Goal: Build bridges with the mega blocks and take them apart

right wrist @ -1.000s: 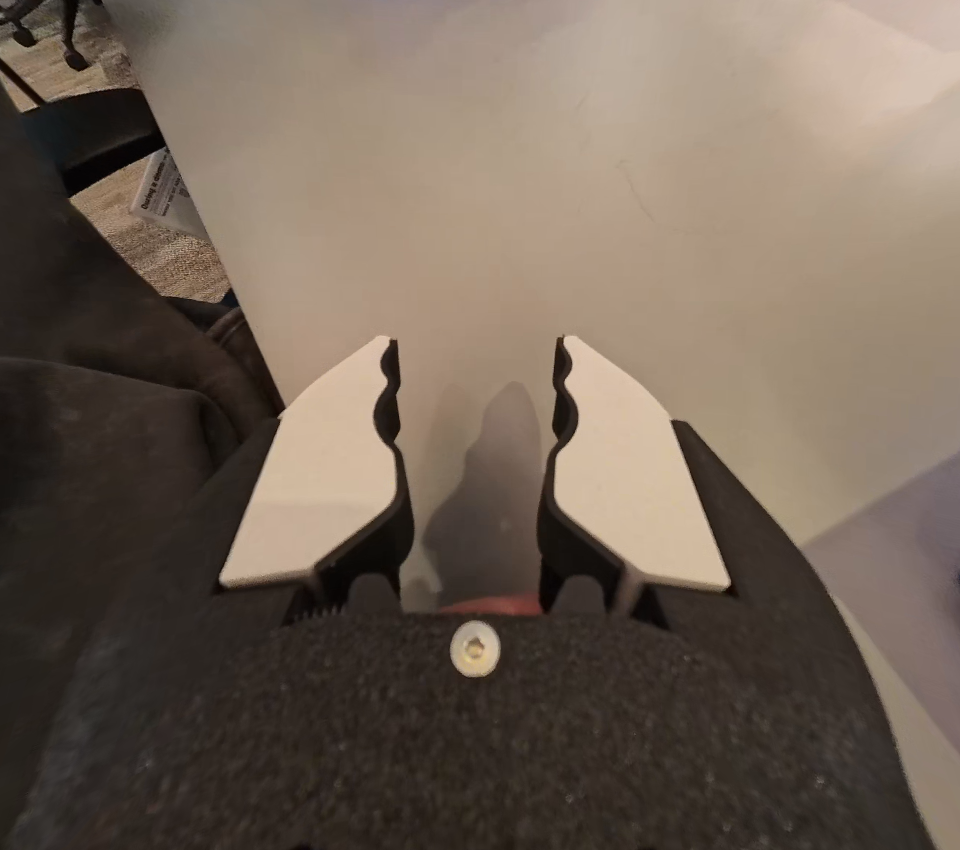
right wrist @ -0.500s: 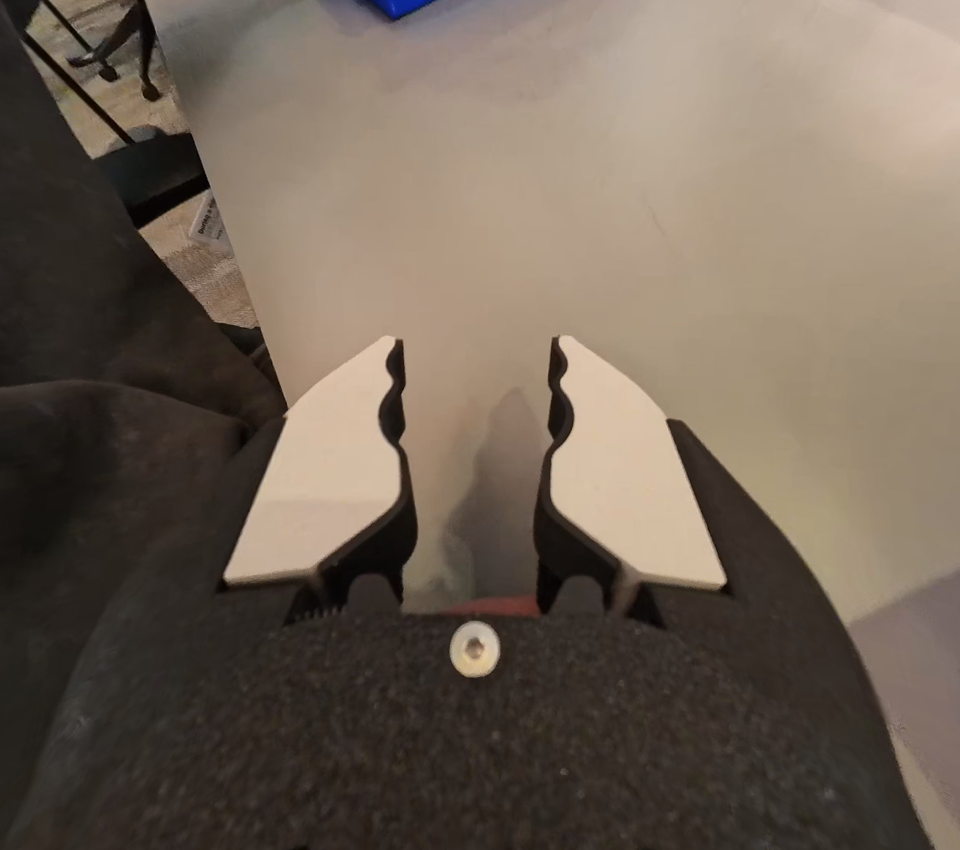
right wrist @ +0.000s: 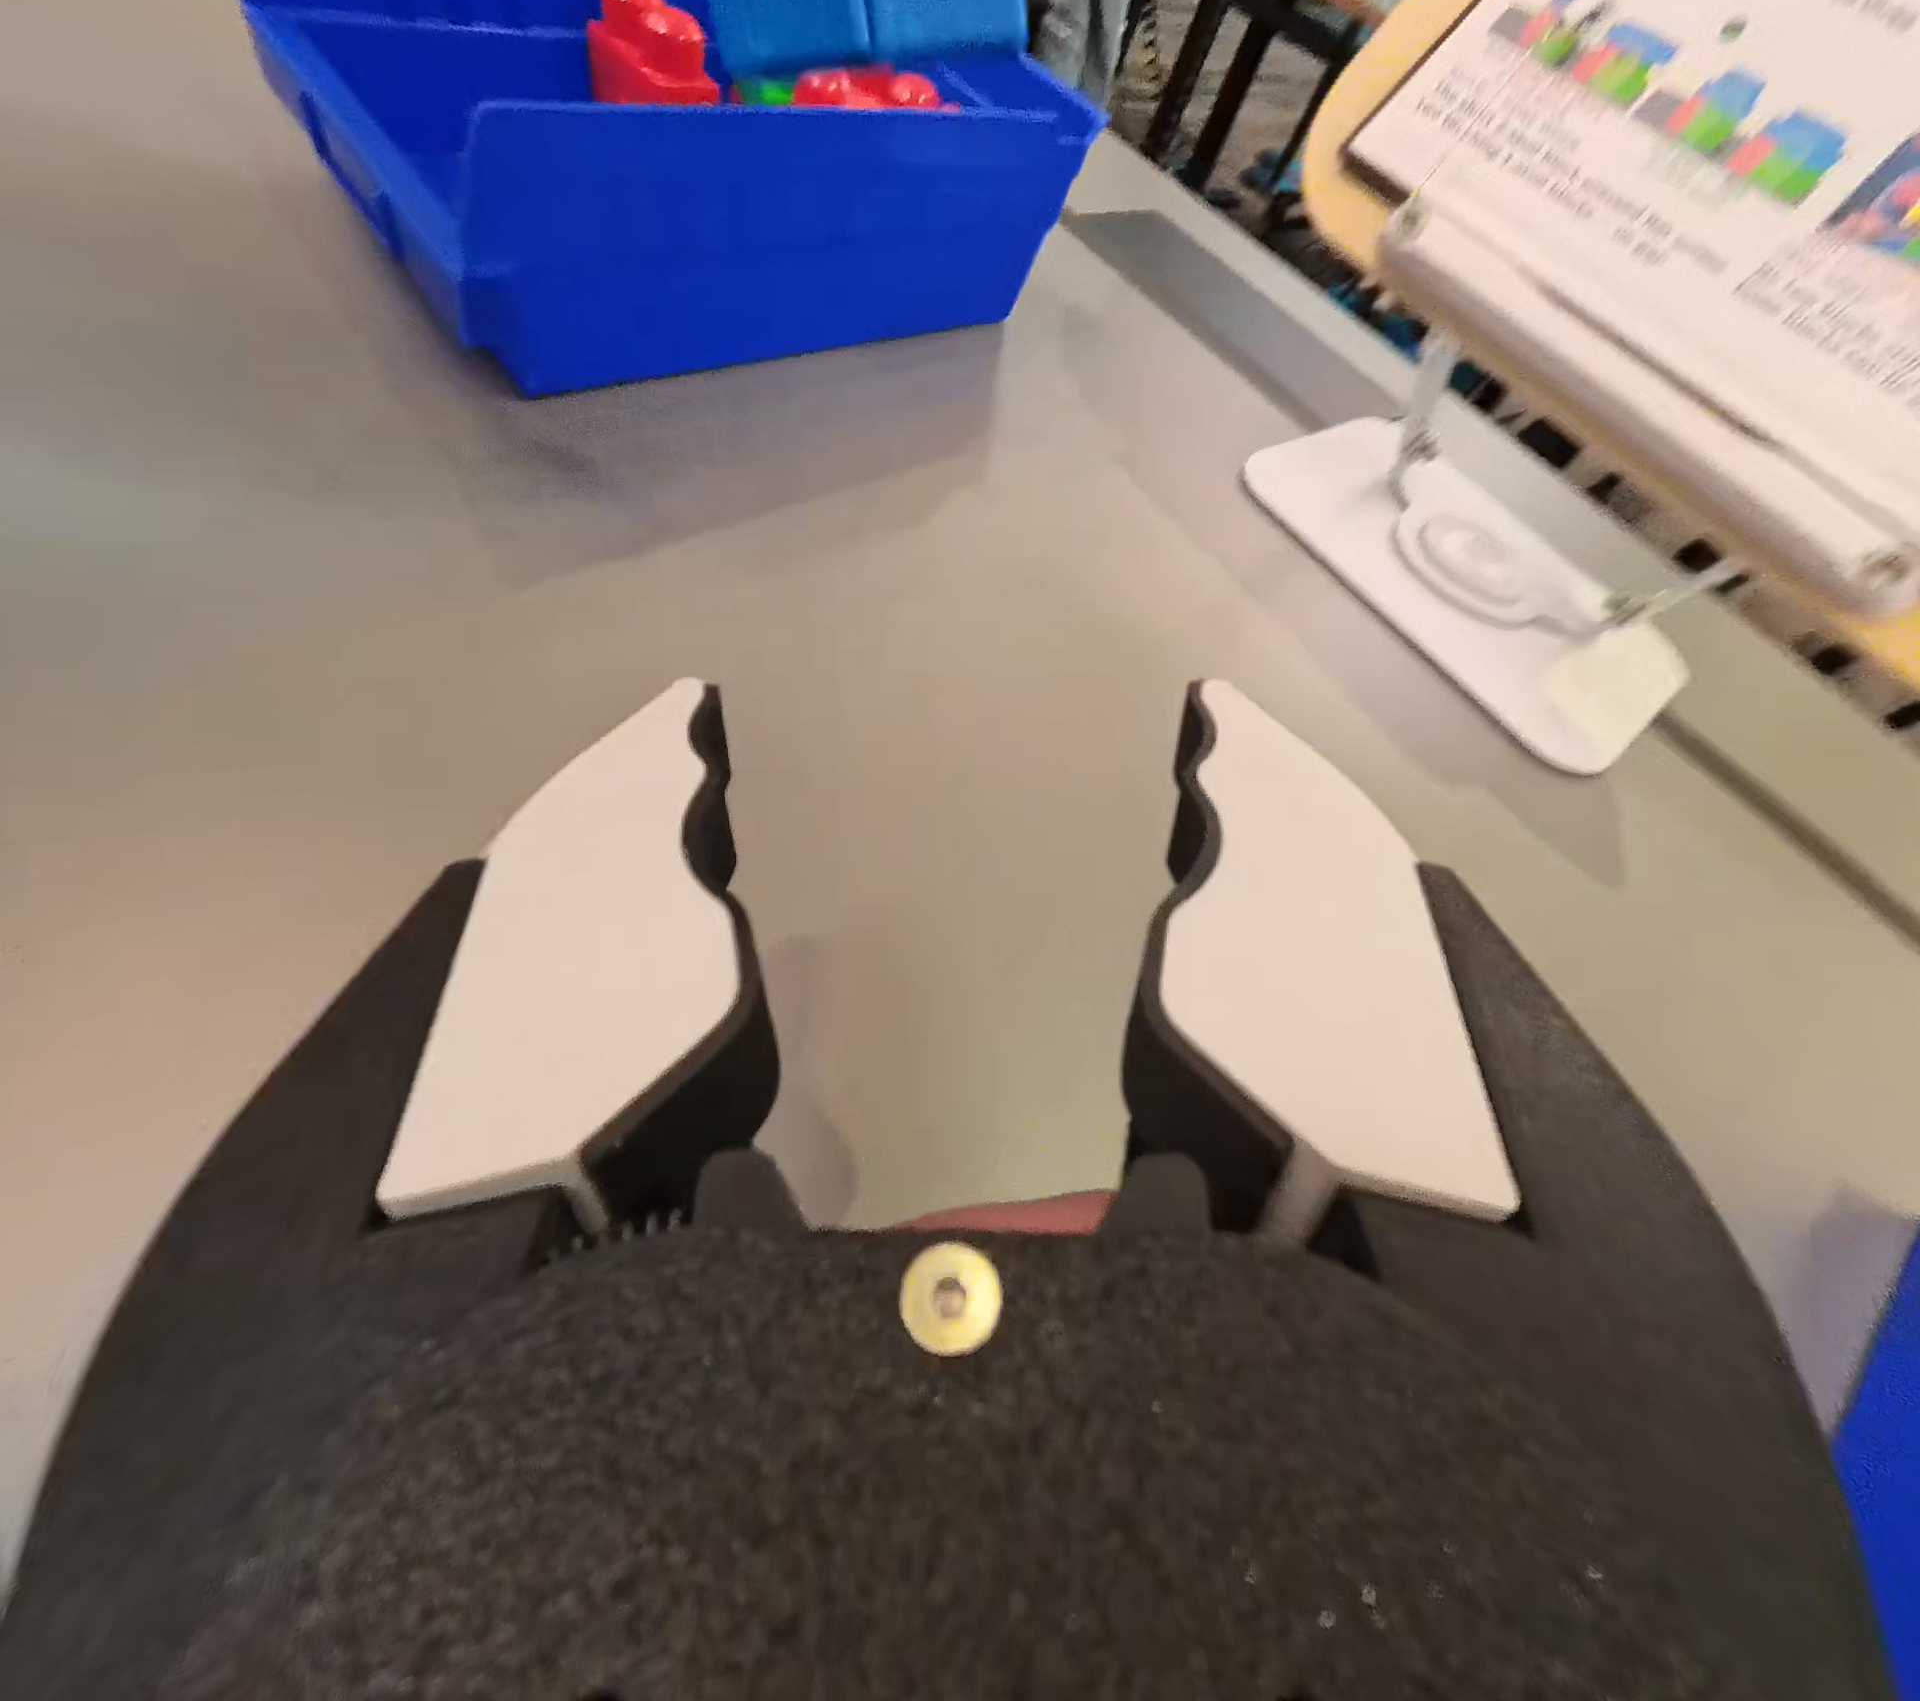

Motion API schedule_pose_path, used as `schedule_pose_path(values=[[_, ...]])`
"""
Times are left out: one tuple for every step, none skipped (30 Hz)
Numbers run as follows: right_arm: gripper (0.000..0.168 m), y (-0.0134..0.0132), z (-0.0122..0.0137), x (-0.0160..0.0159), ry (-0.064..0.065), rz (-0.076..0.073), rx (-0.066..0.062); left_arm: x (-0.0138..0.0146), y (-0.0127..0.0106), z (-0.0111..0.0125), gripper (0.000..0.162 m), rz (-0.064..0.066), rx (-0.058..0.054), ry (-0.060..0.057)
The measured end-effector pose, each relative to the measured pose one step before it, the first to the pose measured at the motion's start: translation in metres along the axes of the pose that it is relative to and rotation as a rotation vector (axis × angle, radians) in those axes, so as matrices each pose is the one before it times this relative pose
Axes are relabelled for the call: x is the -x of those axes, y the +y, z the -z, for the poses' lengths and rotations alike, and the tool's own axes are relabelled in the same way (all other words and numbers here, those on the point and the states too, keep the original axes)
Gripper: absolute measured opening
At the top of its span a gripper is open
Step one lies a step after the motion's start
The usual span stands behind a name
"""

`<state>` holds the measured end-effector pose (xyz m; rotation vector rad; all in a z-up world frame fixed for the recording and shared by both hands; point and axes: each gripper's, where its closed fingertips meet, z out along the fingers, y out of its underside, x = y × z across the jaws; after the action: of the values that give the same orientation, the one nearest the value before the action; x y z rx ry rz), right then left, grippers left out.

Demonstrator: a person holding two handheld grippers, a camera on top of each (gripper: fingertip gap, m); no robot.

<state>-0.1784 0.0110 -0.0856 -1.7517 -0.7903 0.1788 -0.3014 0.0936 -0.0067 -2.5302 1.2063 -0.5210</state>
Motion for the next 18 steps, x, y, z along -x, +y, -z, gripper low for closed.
schedule_pose_path(values=[[0.085, -0.00727, -0.00536, -0.00287, 0.0315, 0.0299, -0.0150, -0.01952, -0.00377, -0.00673, 0.035, -0.0121, -0.0026, 0.0175], [0.087, -0.00705, -0.00408, -0.00210, 0.0253, 0.0228, -0.0138, -0.01636, -0.00314, -0.00700, 0.035, -0.0089, 0.0003, 0.0068], [0.088, -0.00615, -0.00283, -0.00271, 0.0257, 0.0096, -0.0062, -0.01506, -0.00220, -0.00699, 0.035, -0.0136, 0.0031, 0.0088], [0.089, -0.00648, -0.00112, -0.00141, 0.0137, -0.0006, -0.0129, -0.01329, -0.00121, -0.00706, 0.035, -0.0147, 0.0085, 0.0106], [0.088, -0.00550, 0.00004, -0.00069, 0.0067, -0.0028, -0.0157, -0.01180, -0.00185, -0.00667, 0.035, -0.0080, 0.0010, 0.0168], [0.087, -0.00246, 0.00006, -0.00012, 0.0002, 0.0005, -0.0056, -0.01126, -0.00100, -0.00662, 0.035, -0.0002, 0.0042, 0.0281], [0.089, 0.00123, -0.00005, -0.00179, 0.0055, 0.0080, 0.0126, -0.00920, 0.00038, -0.00640, 0.035, 0.0044, 0.0136, 0.0261], [0.088, 0.00158, 0.00027, -0.00098, -0.0041, 0.0021, 0.0077, -0.00625, -0.00133, -0.00543, 0.035, 0.0020, 0.0011, 0.0144], [0.088, -0.00029, 0.00102, 0.00250, -0.0315, -0.0158, -0.0088, -0.00574, -0.00073, -0.00482, 0.035, -0.0070, 0.0054, 0.0161], [0.088, -0.00066, 0.00151, 0.00089, -0.0202, -0.0255, -0.0105, -0.00471, 0.00032, -0.00490, 0.035, -0.0088, 0.0147, 0.0134], [0.088, -0.00105, 0.00135, 0.00029, -0.0118, -0.0142, -0.0119, -0.00357, -0.00147, -0.00447, 0.035, -0.0020, 0.0015, 0.0094], [0.088, 0.00065, 0.00010, 0.00098, -0.0107, -0.0018, 0.0001, -0.00405, -0.00212, -0.00404, 0.035, 0.0045, -0.0029, 0.0165], [0.090, 0.00384, -0.00123, -0.00249, 0.0155, 0.0067, 0.0236, -0.00380, -0.00186, -0.00334, 0.035, 0.0043, 0.0007, 0.0174], [0.091, 0.00534, -0.00180, -0.00302, 0.0175, 0.0125, 0.0292, -0.00205, -0.00132, -0.00257, 0.035, -0.0064, 0.0037, 0.0048], [0.090, 0.00468, -0.00181, -0.00243, 0.0112, 0.0003, 0.0215, 0.00000, -0.00136, -0.00191, 0.035, -0.0120, 0.0015, -0.0079], [0.090, 0.00495, -0.00154, -0.00018, -0.0057, -0.0039, 0.0251, 0.00005, -0.00032, -0.00178, 0.034, -0.0106, 0.0036, -0.0050], [0.090, 0.00406, -0.00101, 0.00073, -0.0086, 0.0045, 0.0225, 0.00035, 0.00092, -0.00199, 0.034, -0.0057, 0.0096, -0.0017], [0.090, 0.00292, -0.00037, -0.00096, 0.0076, 0.0136, 0.0198, 0.00036, 0.00036, -0.00169, 0.034, 0.0007, 0.0014, 0.0011]])
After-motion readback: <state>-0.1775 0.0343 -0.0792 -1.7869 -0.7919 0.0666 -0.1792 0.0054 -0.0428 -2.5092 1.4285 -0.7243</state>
